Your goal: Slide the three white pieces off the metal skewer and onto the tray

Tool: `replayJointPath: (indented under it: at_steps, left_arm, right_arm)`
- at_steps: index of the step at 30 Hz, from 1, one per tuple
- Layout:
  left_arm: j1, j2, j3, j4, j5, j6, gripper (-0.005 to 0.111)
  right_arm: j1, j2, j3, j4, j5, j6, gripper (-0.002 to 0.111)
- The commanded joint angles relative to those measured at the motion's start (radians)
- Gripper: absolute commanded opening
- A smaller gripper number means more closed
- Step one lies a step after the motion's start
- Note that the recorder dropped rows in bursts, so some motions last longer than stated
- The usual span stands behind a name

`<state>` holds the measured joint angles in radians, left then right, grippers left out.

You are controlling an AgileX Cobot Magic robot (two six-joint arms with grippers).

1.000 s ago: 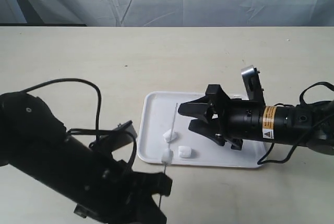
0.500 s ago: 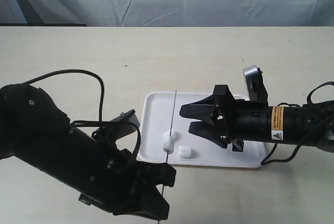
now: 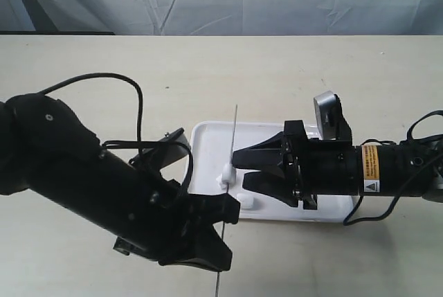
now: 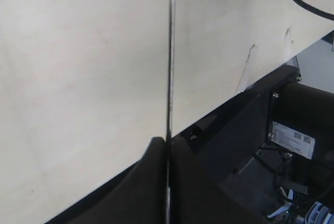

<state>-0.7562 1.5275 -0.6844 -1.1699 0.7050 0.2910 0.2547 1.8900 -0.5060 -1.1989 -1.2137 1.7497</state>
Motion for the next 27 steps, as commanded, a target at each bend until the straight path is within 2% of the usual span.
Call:
replayJointPath:
  at_steps: [1, 16, 18, 23, 27]
  left_arm:
    - [0.008, 0.044, -0.004, -0.011, 0.009, 0.002, 0.000]
    - [0.008, 0.055, -0.045, -0.029, 0.078, 0.027, 0.000]
    - [0.008, 0.055, -0.045, -0.029, 0.082, 0.035, 0.000]
    - [0.008, 0.055, -0.045, -0.063, 0.091, 0.080, 0.000]
    - [0.008, 0.055, -0.045, -0.115, 0.091, 0.128, 0.000]
  right_arm:
    - [-0.003, -0.002, 0.003, -0.015, -0.007, -0.004, 0.054]
    - [-0.003, -0.001, 0.003, -0.037, -0.006, -0.004, 0.054]
    - [-0.003, -0.001, 0.003, -0.044, -0.006, -0.004, 0.050]
    - [-0.003, -0.001, 0.003, -0.051, -0.001, -0.027, 0.032]
    - [-0.003, -0.001, 0.003, -0.066, -0.001, -0.031, 0.031]
